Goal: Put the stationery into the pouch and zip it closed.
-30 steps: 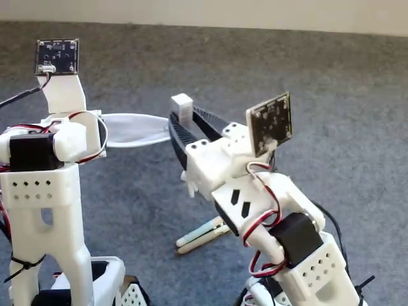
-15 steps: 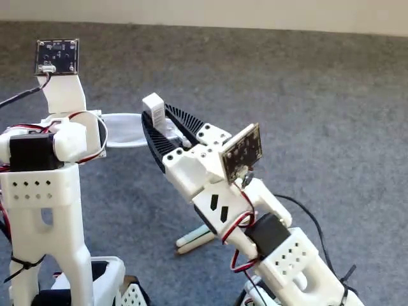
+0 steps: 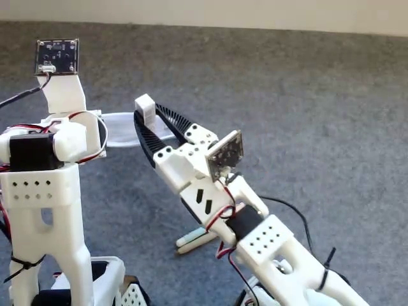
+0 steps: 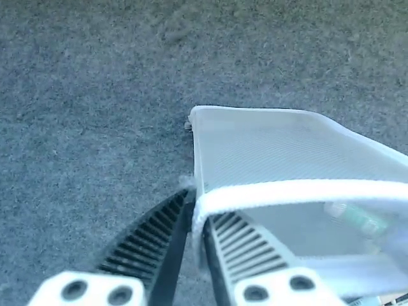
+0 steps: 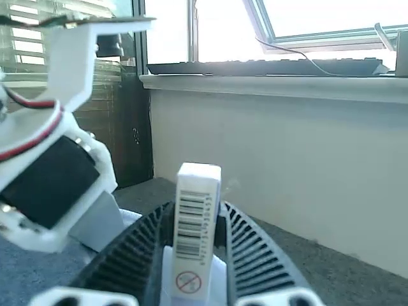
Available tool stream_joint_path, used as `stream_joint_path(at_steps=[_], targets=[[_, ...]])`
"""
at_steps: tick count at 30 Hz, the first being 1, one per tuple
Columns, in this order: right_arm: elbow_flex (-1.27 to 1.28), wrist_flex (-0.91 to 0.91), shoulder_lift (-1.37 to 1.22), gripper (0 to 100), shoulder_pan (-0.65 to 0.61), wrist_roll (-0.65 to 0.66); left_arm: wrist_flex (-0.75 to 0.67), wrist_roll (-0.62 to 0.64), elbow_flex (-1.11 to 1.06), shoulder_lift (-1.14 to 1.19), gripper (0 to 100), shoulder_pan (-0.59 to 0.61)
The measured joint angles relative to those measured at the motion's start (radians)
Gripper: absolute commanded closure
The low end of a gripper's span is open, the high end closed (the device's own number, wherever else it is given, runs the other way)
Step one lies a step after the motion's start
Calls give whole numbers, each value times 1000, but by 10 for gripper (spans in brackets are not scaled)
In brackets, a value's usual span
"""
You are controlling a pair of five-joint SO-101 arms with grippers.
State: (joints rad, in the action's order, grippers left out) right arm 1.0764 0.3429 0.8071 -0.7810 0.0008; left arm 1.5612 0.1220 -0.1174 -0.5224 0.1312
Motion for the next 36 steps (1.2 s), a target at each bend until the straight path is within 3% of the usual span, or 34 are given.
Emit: stream_joint_path(at_steps=[11, 15, 20, 36], targets=[[6, 183, -173, 992, -2, 2, 0, 0, 0, 0, 995, 0], [12, 196, -190, 973, -2, 2, -2, 0, 0, 3, 995, 0], [60, 206, -183, 850, -5, 5, -3, 0, 0, 5, 995, 0], [68, 206, -183, 850, -9, 6, -5, 0, 0, 5, 995, -2]])
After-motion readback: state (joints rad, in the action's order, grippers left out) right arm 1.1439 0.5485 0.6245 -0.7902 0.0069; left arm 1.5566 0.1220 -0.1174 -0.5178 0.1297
